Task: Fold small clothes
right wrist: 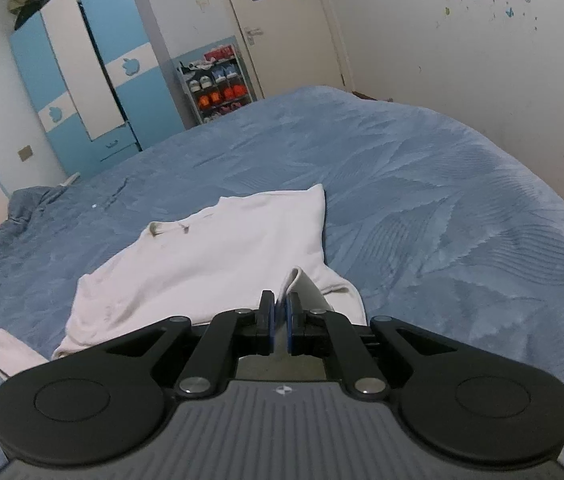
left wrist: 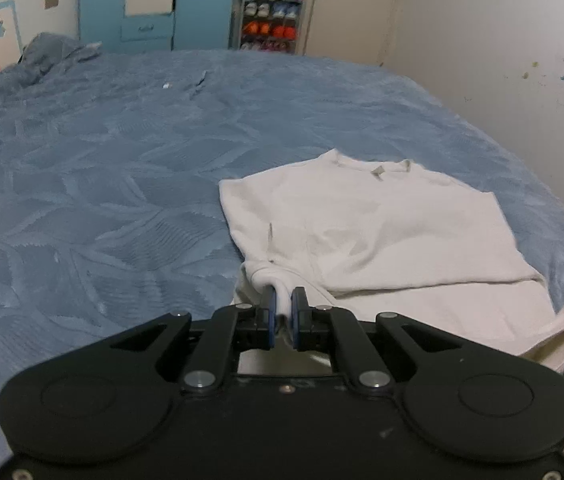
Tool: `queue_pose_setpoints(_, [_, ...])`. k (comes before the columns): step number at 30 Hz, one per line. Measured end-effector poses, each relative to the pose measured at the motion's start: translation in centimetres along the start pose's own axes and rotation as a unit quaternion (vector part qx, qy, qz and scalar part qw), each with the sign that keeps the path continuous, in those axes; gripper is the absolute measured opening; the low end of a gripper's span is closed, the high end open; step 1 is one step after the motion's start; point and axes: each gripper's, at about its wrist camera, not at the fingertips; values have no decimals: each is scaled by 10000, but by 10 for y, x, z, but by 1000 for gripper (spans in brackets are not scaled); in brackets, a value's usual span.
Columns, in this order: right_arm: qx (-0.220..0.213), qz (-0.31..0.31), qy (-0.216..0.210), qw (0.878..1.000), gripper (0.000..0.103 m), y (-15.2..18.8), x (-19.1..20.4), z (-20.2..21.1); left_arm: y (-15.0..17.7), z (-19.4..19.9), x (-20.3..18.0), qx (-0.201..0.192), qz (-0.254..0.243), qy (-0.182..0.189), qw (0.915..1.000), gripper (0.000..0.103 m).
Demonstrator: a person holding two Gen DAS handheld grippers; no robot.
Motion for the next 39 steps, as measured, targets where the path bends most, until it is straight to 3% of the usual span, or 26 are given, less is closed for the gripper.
queue_pose_setpoints(5, [1,-13,78,10000,5,-16,1,-28,-18,-32,2,98,166,5,9998,6])
queue_pose_setpoints(9, [-105,-46,84,9999,4,-32,-1,-45,-35,-45,-1,-99,78,124,9998,6])
queue_pose_setpoints(15, [-388,-203,176,9989,4,-52,5,-77,-64,-69,-10,-419,51,-116,9990,6])
queue_pose_setpoints(21, [-528,-163,104,9984,4,-72,10,-110,-86,-99,-14,-474,-114,-248,9985,6])
queue_pose_setpoints(29, [-501,-144,85,9986,4,-88,14,-161,-109,-145,3,-472,120,-260,9985,6])
queue_pose_setpoints(35, [-468,-169,279,9984,0,-90,13,-201,-118,-182,7,-653,175,-99,9977,6])
queue_pose_setpoints(39, [-386,-140,585,9974,0,-94,2,-227,-122,-218,14,-451,259,-112,9986,6])
Point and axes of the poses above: each gripper's, at about its wrist camera, not at the fingertips, and z roughly against the way its jaws point, x to its left, y to its underside, and after that the axes turned 2 degrees about -x, right-handed
